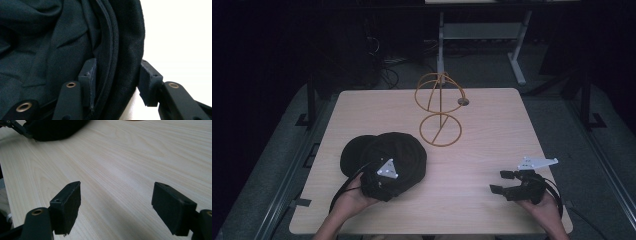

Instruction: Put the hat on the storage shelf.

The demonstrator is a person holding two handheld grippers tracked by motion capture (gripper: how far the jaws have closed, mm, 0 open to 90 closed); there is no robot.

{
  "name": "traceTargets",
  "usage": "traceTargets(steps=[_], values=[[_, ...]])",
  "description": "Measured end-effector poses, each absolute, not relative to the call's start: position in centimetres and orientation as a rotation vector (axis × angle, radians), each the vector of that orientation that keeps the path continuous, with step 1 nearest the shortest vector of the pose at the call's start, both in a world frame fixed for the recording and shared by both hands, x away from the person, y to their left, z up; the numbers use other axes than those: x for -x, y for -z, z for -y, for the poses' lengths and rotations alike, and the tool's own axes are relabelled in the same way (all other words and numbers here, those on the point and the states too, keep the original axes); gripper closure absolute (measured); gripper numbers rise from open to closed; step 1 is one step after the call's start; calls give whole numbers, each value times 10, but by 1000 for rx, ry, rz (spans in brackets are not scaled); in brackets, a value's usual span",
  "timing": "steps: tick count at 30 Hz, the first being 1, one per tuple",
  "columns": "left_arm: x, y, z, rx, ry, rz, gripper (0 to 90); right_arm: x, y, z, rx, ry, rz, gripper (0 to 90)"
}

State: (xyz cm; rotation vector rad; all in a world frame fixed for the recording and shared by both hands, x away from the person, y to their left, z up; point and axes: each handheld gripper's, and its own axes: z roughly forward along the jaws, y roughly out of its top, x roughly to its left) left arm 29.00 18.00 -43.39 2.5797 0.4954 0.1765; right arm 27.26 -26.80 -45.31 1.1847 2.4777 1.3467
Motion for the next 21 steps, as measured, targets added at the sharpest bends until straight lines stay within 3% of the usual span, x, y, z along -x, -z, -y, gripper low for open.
traceTargets(steps=[7, 12, 21], values=[[-293, 432, -174, -2620, -182, -497, 739, -273, 453, 267, -1168, -1349, -2478, 230], [-293, 427, -173, -2604, -163, -478, 765, -272, 452, 267, -1170, -1350, -2478, 231], [-294, 397, -179, -2404, -77, -459, 776, -270, 449, 265, -1164, -1330, -2454, 230]])
